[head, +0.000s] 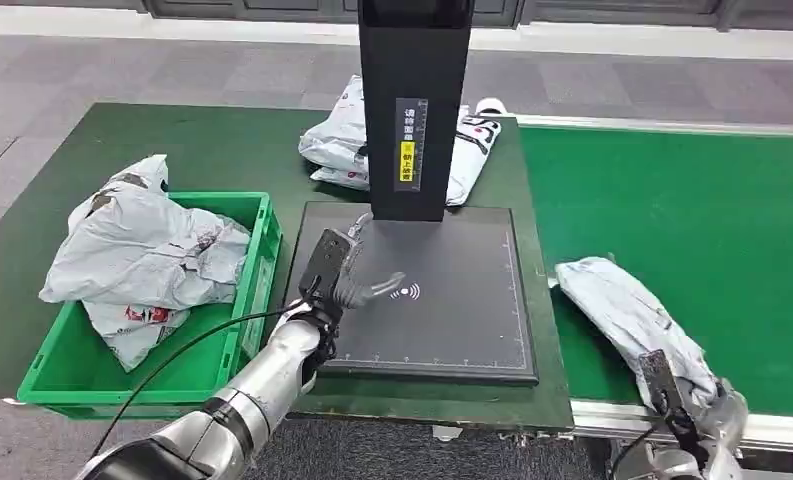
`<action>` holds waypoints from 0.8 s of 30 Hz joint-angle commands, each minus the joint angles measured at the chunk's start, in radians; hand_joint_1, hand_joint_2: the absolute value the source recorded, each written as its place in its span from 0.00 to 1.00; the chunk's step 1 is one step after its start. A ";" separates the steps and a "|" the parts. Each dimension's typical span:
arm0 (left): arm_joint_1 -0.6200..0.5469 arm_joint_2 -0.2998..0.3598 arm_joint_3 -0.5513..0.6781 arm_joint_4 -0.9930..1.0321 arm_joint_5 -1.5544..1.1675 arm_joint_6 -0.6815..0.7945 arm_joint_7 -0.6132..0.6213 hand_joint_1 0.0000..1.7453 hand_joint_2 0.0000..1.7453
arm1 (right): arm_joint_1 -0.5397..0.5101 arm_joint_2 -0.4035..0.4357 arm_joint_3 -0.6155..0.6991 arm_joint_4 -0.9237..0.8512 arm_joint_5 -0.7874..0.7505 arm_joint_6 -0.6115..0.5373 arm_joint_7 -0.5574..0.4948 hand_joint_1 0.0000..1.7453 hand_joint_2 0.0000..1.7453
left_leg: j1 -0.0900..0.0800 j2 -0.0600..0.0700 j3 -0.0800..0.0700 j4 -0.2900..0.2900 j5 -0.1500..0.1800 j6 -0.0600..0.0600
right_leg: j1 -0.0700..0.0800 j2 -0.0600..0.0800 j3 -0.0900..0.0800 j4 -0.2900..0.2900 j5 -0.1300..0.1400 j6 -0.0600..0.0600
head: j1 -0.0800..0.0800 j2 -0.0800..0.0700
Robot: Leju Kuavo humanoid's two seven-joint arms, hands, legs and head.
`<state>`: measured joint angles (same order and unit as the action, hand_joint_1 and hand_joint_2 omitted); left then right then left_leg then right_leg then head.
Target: Moved the parcel from conveyor to table for the left to box.
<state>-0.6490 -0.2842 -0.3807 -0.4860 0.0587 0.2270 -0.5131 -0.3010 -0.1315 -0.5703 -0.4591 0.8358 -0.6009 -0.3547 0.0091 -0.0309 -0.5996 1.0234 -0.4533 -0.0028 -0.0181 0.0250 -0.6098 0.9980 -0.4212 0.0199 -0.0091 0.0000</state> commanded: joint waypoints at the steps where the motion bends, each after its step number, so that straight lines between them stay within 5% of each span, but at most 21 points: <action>1: -0.030 0.049 0.038 -0.014 -0.081 0.171 -0.075 0.00 1.00 | 0.316 0.352 0.616 -1.075 -0.167 -0.097 -0.166 1.00 1.00 | 0.001 0.011 0.003 -0.002 -0.001 -0.004 | 0.001 0.006 -0.006 0.003 0.000 -0.005 | 0.000 0.000; 4: -0.028 0.045 0.046 -0.006 -0.088 0.172 -0.081 0.00 1.00 | 0.302 0.312 0.578 -1.010 -0.256 -0.097 -0.243 1.00 1.00 | 0.003 -0.001 0.000 -0.001 0.002 -0.005 | 0.004 -0.003 -0.005 0.006 -0.003 -0.006 | 0.000 0.000; 14: -0.024 0.045 0.054 -0.004 -0.093 0.170 -0.084 0.00 1.00 | 0.302 0.278 0.589 -0.991 -0.314 -0.097 -0.269 1.00 1.00 | 0.002 -0.001 0.002 -0.003 0.002 -0.008 | 0.002 -0.003 -0.007 0.006 -0.005 -0.009 | 0.000 0.000; 18: -0.021 0.045 0.061 -0.012 -0.093 0.171 -0.087 0.00 1.00 | 0.286 0.229 0.707 -0.946 -0.270 -0.097 -0.149 1.00 1.00 | 0.001 -0.001 0.002 -0.003 0.001 -0.008 | 0.001 -0.004 -0.006 0.006 -0.005 -0.009 | 0.000 0.000; 19: -0.016 0.046 0.064 -0.019 -0.093 0.171 -0.082 0.00 1.00 | 0.259 0.206 0.759 -0.886 -0.210 -0.057 -0.030 1.00 1.00 | 0.001 0.001 0.003 -0.004 0.001 -0.008 | 0.002 -0.003 -0.005 0.005 -0.004 -0.009 | 0.000 0.000; 24: -0.005 0.050 0.101 -0.035 -0.062 0.123 -0.040 0.00 1.00 | 0.185 0.182 0.810 -0.704 -0.069 0.025 0.205 1.00 1.00 | 0.001 0.002 0.004 -0.005 0.002 -0.008 | 0.002 -0.001 -0.006 0.004 -0.003 -0.009 | 0.000 0.000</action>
<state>-0.6468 -0.2537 -0.3567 -0.5264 -0.0328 0.3975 -0.5997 -0.0046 0.1339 0.0582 -1.4192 0.6311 -0.6540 -0.3968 0.0100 -0.0361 -0.5994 1.0204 -0.4509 -0.0107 -0.0170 0.0201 -0.6172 1.0045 -0.4258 0.0121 -0.0092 0.0004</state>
